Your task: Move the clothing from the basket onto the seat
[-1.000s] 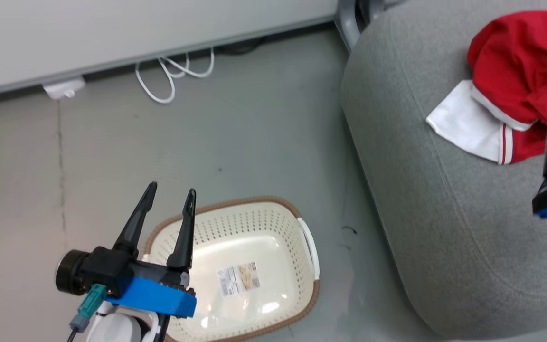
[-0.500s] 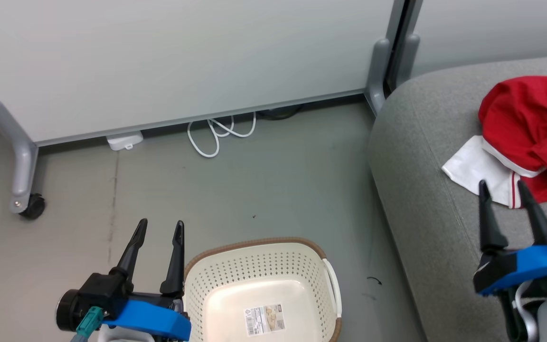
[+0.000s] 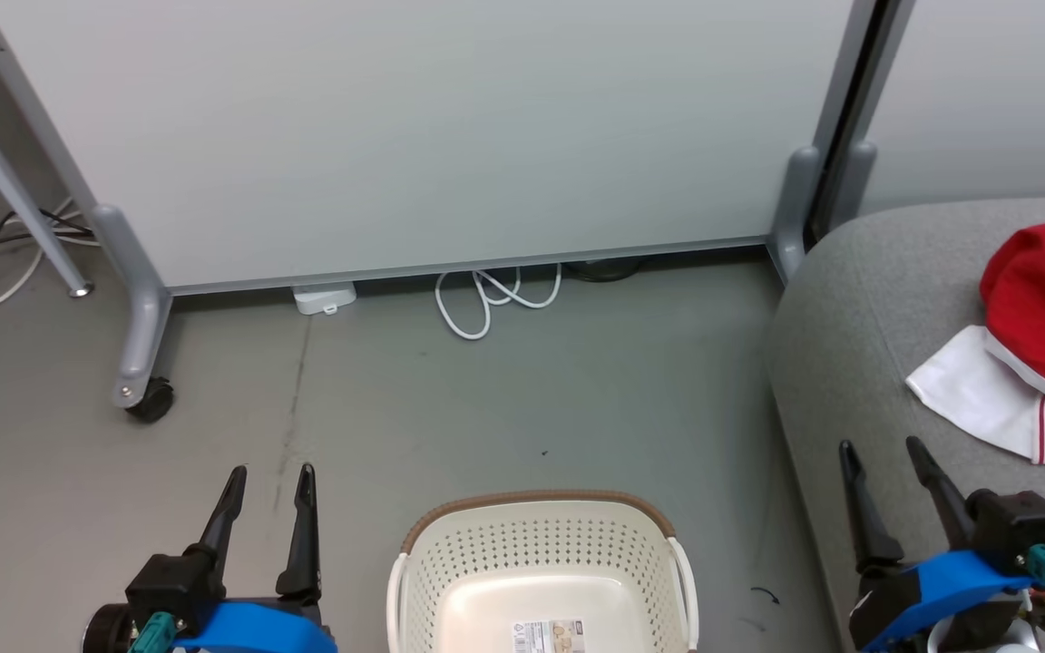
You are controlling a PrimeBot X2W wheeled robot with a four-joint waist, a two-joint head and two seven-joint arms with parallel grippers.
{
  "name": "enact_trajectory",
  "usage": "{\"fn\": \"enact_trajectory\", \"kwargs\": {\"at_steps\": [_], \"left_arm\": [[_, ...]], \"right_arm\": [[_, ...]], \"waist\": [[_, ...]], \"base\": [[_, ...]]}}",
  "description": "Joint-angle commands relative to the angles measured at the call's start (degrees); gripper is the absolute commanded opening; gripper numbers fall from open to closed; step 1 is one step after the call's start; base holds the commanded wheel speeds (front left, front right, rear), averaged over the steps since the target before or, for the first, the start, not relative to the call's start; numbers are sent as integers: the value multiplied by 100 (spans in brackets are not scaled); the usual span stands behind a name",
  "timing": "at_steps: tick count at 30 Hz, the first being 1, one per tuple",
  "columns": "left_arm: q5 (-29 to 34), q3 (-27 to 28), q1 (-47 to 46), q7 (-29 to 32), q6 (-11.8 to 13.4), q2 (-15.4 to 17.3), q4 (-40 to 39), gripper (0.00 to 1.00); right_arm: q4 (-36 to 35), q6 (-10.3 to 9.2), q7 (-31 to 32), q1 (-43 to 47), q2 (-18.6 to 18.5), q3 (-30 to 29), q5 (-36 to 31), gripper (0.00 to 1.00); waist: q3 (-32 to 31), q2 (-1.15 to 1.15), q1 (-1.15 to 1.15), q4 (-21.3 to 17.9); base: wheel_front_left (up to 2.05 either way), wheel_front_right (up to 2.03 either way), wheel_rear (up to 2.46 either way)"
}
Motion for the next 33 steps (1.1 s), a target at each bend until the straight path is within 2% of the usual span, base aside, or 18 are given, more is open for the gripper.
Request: {"fn": "enact_trajectory", "kwargs": {"at_steps": [1, 11, 33], "left_arm": [[31, 26, 30, -24, -27, 22, 14, 100], [-57, 146, 73, -24, -46, 54, 178, 100], [-130, 55, 104, -24, -48, 59, 201, 100]], "right_arm": [[8, 3, -37, 91, 8, 18, 32, 100], [71, 3, -47, 252, 8, 246, 177, 100], [122, 3, -71, 218, 9, 361, 314, 100]], "waist": [[-52, 0, 0, 68], [-145, 0, 0, 221], [-96, 0, 0, 156]], "base": [[0, 0, 0], [0, 0, 0], [0, 0, 0]]}}
